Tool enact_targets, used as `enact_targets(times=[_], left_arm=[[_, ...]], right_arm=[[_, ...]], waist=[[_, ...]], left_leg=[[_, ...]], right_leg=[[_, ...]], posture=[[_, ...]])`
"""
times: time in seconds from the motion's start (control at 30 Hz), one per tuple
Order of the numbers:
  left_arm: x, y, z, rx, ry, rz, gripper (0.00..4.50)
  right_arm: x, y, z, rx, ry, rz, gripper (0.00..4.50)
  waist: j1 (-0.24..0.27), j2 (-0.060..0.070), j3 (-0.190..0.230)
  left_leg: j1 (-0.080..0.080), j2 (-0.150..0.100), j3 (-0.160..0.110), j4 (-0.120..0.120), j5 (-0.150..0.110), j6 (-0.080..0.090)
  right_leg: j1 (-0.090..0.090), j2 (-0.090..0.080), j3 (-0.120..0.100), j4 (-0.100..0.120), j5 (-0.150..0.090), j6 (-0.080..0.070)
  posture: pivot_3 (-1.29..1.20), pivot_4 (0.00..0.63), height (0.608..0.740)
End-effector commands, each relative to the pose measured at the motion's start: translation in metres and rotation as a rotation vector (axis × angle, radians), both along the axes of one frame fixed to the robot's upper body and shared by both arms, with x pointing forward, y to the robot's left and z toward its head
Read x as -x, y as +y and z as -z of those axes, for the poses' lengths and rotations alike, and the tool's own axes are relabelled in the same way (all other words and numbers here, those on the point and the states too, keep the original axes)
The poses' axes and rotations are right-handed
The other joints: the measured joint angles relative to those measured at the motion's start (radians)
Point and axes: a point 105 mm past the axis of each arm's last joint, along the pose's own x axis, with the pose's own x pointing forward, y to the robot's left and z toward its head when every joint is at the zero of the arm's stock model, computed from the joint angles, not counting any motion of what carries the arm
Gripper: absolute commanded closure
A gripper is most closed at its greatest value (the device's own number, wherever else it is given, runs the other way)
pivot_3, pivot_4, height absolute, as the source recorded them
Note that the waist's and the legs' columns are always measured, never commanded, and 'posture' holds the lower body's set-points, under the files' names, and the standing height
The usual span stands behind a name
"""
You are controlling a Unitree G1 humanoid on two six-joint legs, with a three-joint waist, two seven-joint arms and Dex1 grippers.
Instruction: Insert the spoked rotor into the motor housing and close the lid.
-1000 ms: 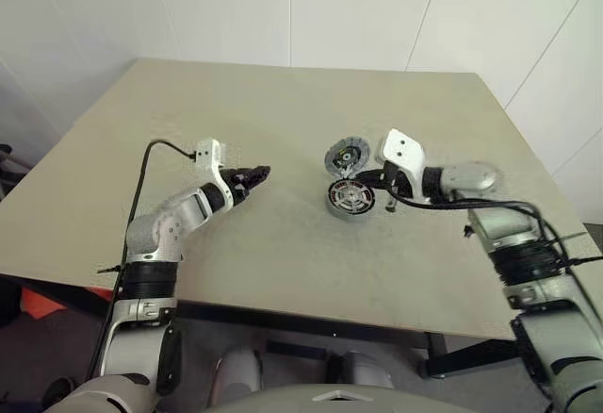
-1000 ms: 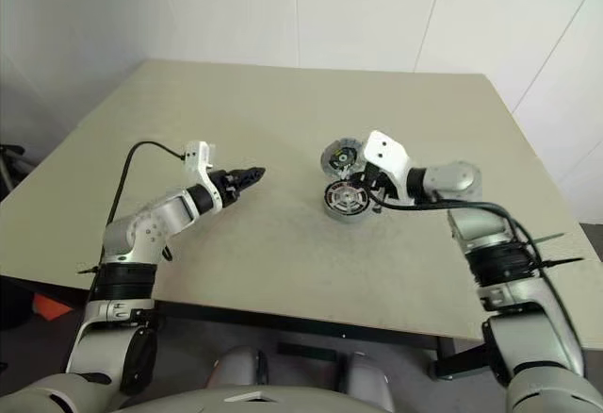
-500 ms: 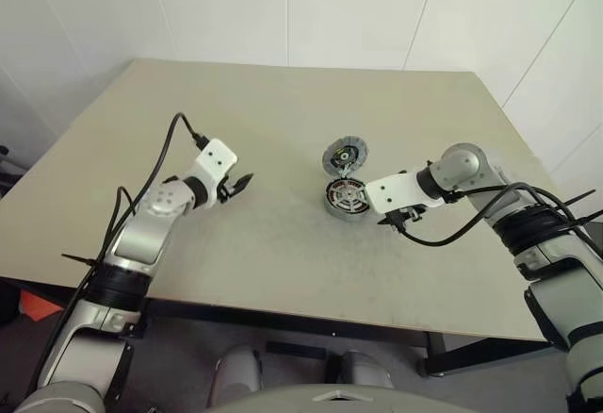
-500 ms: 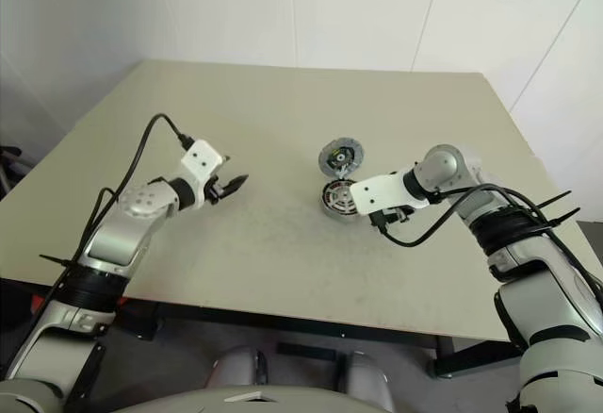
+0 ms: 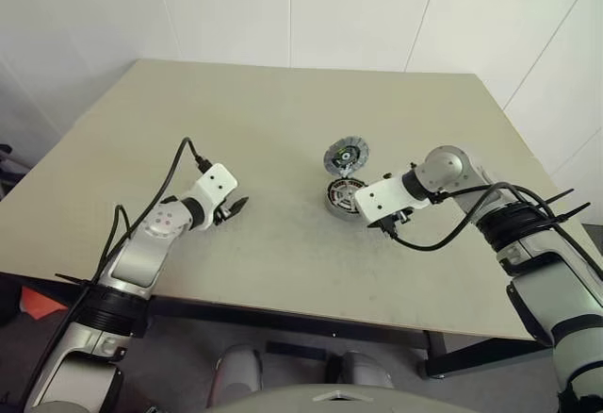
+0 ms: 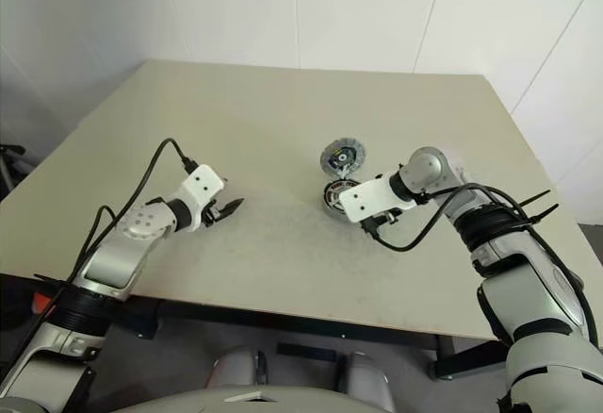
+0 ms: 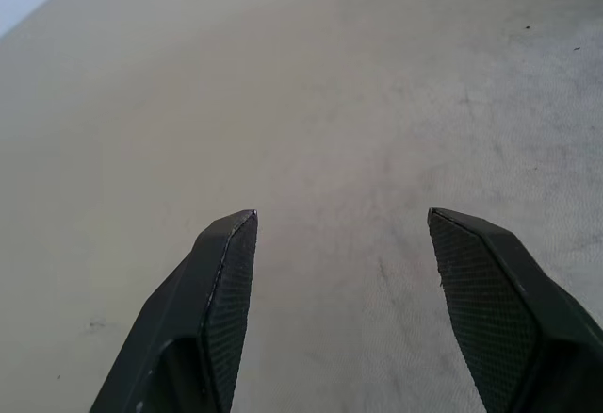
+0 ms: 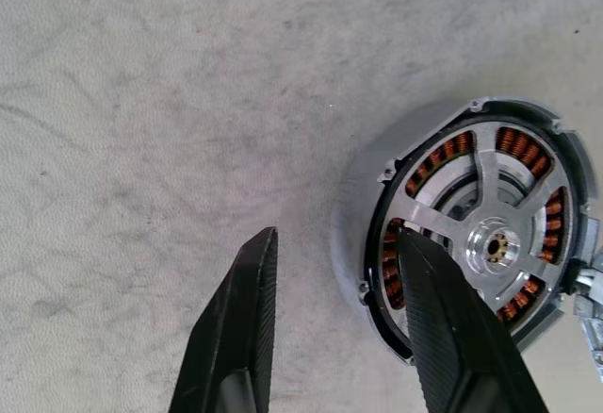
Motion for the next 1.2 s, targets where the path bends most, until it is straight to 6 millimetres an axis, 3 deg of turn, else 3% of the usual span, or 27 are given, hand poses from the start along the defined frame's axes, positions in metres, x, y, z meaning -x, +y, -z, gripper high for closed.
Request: enact_targets(times=[0.03,0.13,0.4,0.43,0.6,0.8,0.9,1.0,1.1,1.2], left_arm=[[-0.004,-0.002,-0.018,-0.001,-0.065,0.007,1.44],[-0.004,-0.002,-0.018,-0.002,-0.067,0.005,1.44],[-0.004,-0.004,-0.017,-0.003,-0.069,0.003,1.44],[-0.004,-0.004,-0.016,-0.004,-0.069,0.002,1.44],[-0.002,-0.004,-0.012,-0.001,-0.064,-0.006,1.44],[0.0,-0.007,-0.006,0.012,-0.055,-0.014,1.44],[0.003,-0.011,-0.002,0.028,-0.048,-0.022,1.44],[0.006,-0.014,0.001,0.039,-0.044,-0.028,1.44],[0.01,-0.015,0.007,0.05,-0.036,-0.044,1.44],[0.012,-0.015,0.009,0.06,-0.034,-0.059,1.44]], right_arm=[[0.004,-0.005,0.006,0.052,0.033,-0.025,3.44],[0.0,-0.004,0.007,0.05,0.014,-0.02,4.49],[-0.012,-0.002,0.008,0.027,-0.023,0.013,4.49],[-0.013,-0.003,0.007,0.025,-0.023,0.013,4.49],[-0.018,0.018,-0.011,-0.171,-0.015,0.108,4.49],[0.0,0.026,-0.036,-0.269,0.166,0.204,4.49],[0.013,0.033,-0.055,-0.312,0.293,0.279,4.49],[0.027,0.039,-0.069,-0.334,0.403,0.365,4.49],[0.03,0.053,-0.085,-0.386,0.597,0.578,4.49],[0.023,0.06,-0.085,-0.4,0.724,0.843,4.49]], waist=[[0.002,0.0,0.0],[0.002,0.0,0.0],[-0.008,-0.001,0.0],[-0.01,-0.001,0.0],[-0.023,-0.001,0.0],[-0.025,0.0,0.0],[-0.021,0.0,0.0],[-0.014,0.0,0.0],[-0.011,0.001,0.001],[-0.009,0.002,0.001]], left_leg=[[0.0,0.0,0.0,0.0,0.0,0.0],[0.0,0.0,0.0,0.0,0.0,0.0],[0.005,0.001,0.0,0.002,0.0,-0.001],[0.009,0.001,0.0,0.002,0.001,-0.001],[0.017,0.001,0.0,0.002,0.001,-0.002],[0.011,0.002,0.0,0.001,0.001,-0.001],[-0.003,0.002,0.0,0.0,0.003,0.002],[-0.008,0.002,0.0,0.001,0.002,0.003],[-0.007,0.002,0.0,0.001,0.002,0.003],[-0.002,0.003,0.0,0.001,0.001,-0.002]], right_leg=[[0.0,0.0,0.0,0.0,0.0,0.0],[0.001,0.0,0.0,0.0,0.0,0.0],[0.008,0.001,0.0,0.0,0.001,-0.001],[0.01,0.001,0.0,0.0,-0.002,0.004],[0.016,0.001,0.0,-0.002,-0.003,0.006],[0.01,0.001,0.001,0.0,0.001,-0.002],[-0.004,0.002,0.0,0.001,0.002,-0.002],[-0.008,0.002,0.0,0.001,0.002,-0.002],[-0.007,0.002,0.0,-0.001,0.002,-0.002],[-0.003,0.002,0.0,0.0,0.002,-0.003]], posture=[[0.0,0.0,0.74],[0.0,0.0,0.74],[0.0,0.0,0.74],[0.0,0.0,0.74],[0.0,0.0,0.74],[0.0,0.0,0.74],[0.0,0.0,0.74],[0.0,0.0,0.74],[0.0,0.0,0.74],[0.0,0.0,0.74]])
